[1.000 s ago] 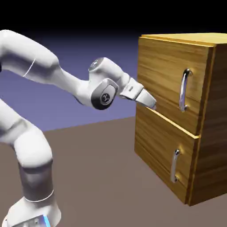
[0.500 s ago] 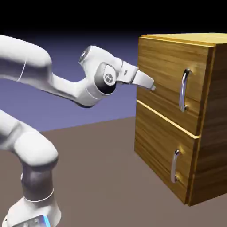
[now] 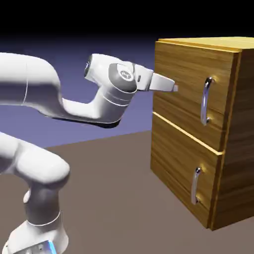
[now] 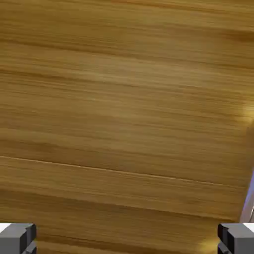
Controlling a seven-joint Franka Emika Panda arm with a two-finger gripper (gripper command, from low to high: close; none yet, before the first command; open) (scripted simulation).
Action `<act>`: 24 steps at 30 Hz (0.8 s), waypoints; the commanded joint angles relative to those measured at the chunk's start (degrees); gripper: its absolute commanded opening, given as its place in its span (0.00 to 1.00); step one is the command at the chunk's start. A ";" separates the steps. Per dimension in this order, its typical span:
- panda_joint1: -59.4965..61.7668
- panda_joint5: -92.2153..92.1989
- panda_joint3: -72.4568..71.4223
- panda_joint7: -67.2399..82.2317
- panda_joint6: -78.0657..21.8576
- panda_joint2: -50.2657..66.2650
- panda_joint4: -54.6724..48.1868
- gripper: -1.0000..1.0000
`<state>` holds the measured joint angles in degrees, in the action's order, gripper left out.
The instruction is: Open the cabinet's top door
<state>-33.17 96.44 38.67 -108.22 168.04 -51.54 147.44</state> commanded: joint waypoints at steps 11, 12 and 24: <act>-9.24 27.42 10.99 -18.69 -1.70 -5.37 -3.85 1.00; -10.08 29.91 11.99 -20.39 -1.85 -5.86 -4.20 1.00; -20.15 59.81 23.99 -40.78 -3.70 -11.71 -8.41 1.00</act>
<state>-53.32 156.25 62.66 -149.00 164.34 -63.25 139.04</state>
